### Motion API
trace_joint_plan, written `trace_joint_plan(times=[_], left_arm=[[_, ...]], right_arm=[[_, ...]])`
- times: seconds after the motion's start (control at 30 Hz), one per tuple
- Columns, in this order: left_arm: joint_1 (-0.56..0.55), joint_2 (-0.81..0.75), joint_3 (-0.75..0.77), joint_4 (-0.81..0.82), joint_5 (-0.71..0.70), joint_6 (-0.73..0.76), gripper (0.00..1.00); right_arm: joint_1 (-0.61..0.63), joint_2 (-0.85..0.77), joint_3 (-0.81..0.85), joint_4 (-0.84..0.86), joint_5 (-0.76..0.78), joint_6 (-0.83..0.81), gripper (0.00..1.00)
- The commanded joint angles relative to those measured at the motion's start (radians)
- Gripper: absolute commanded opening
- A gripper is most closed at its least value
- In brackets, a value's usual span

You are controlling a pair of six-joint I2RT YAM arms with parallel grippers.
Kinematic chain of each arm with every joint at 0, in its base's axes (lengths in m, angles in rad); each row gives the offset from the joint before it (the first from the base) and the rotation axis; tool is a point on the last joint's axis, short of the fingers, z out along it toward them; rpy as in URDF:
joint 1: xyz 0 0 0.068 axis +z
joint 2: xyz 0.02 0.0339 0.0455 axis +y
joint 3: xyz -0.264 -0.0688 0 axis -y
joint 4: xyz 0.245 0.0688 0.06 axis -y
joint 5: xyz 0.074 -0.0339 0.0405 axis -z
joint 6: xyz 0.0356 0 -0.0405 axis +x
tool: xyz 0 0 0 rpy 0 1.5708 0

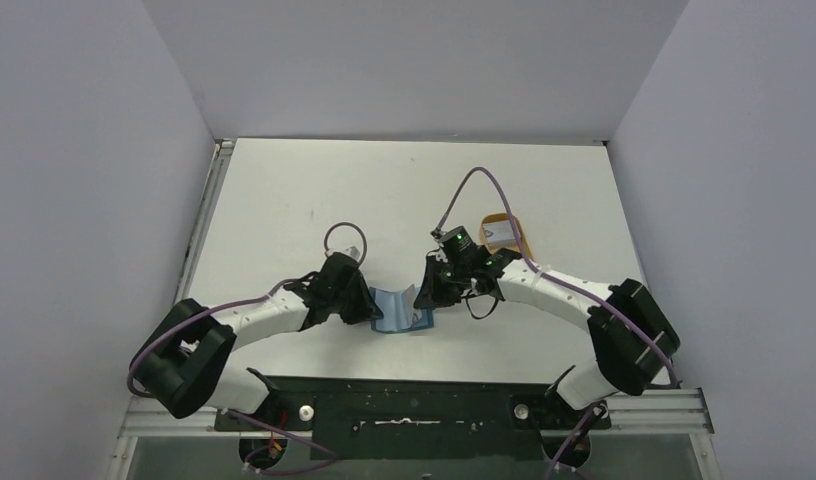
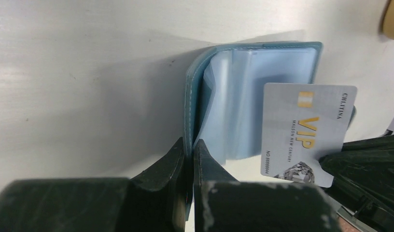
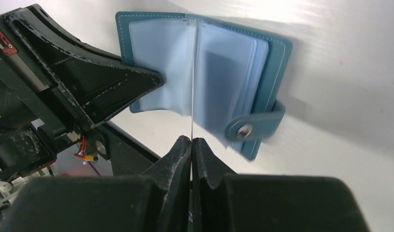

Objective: Put the credit cards into the card holder
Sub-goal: Insert the credit card into the card holder.

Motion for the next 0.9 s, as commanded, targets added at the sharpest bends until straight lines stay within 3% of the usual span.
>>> trace_joint_plan(times=[0.0, 0.67, 0.87], left_arm=[[0.006, 0.058, 0.013, 0.002, -0.007, 0.056, 0.00], [0.006, 0.178, 0.054, 0.108, 0.105, 0.061, 0.00], [0.005, 0.173, 0.056, 0.102, 0.111, 0.062, 0.19]], right_arm=[[-0.009, 0.055, -0.012, 0.177, -0.059, 0.001, 0.00], [-0.084, 0.071, -0.115, 0.227, -0.085, 0.008, 0.00], [-0.074, 0.089, -0.127, 0.251, -0.078, 0.022, 0.00]])
